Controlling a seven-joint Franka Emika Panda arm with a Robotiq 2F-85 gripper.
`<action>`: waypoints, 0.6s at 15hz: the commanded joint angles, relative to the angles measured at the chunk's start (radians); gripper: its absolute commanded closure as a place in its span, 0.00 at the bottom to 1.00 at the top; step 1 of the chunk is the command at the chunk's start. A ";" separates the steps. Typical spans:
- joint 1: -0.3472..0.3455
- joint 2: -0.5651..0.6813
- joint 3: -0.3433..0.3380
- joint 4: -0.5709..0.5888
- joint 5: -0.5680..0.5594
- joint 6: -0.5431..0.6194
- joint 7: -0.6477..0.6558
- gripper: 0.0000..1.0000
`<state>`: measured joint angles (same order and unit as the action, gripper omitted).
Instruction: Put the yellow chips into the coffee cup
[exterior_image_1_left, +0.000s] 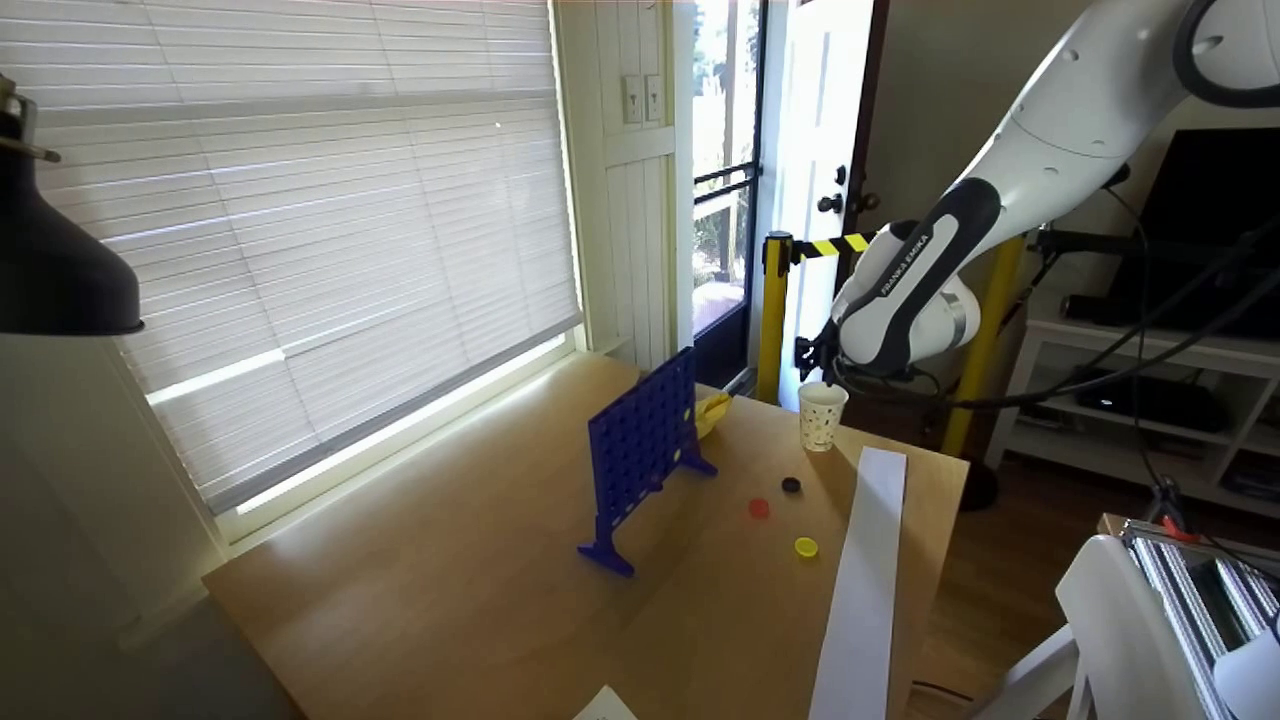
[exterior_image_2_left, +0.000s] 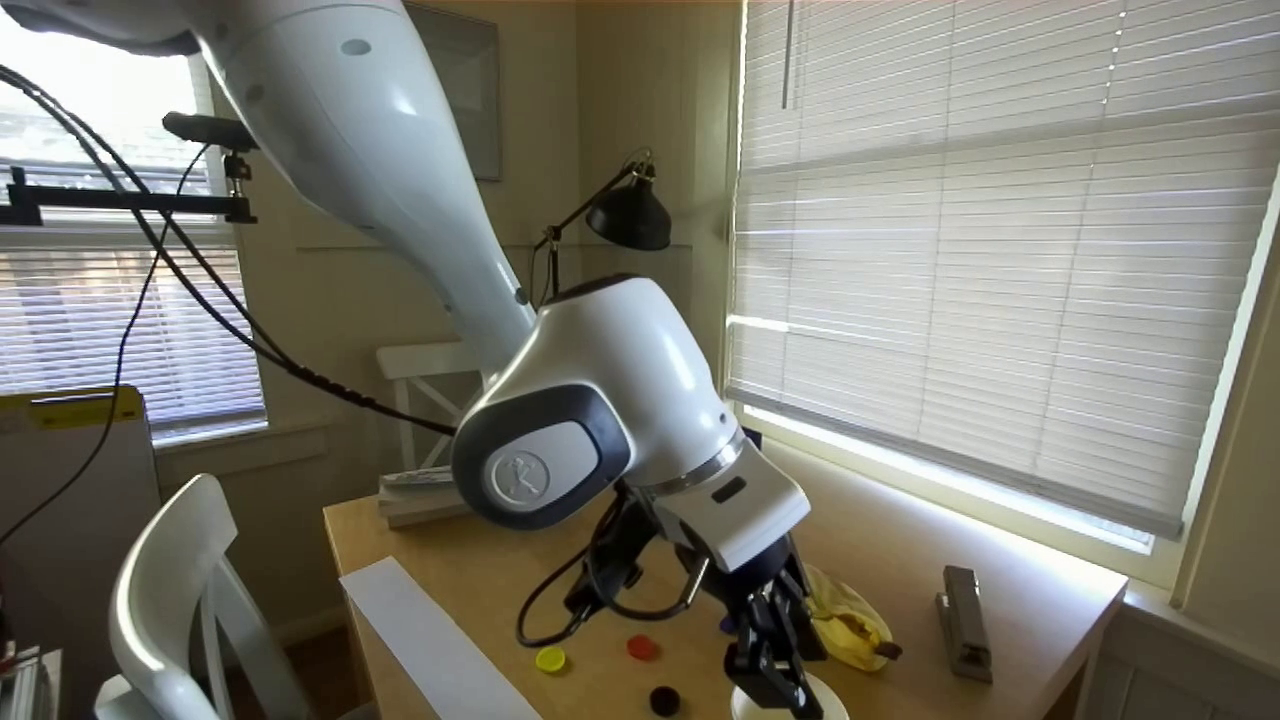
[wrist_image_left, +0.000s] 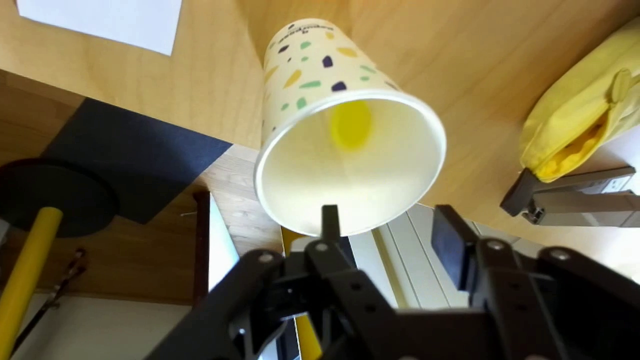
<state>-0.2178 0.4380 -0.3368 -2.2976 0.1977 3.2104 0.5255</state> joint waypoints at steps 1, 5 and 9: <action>-0.002 -0.077 -0.013 -0.048 0.051 -0.005 -0.096 0.17; 0.039 -0.243 -0.088 -0.179 -0.022 -0.005 -0.104 0.00; 0.033 -0.460 -0.048 -0.329 -0.090 -0.069 -0.253 0.00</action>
<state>-0.1911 0.1747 -0.4040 -2.4824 0.1619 3.1985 0.3635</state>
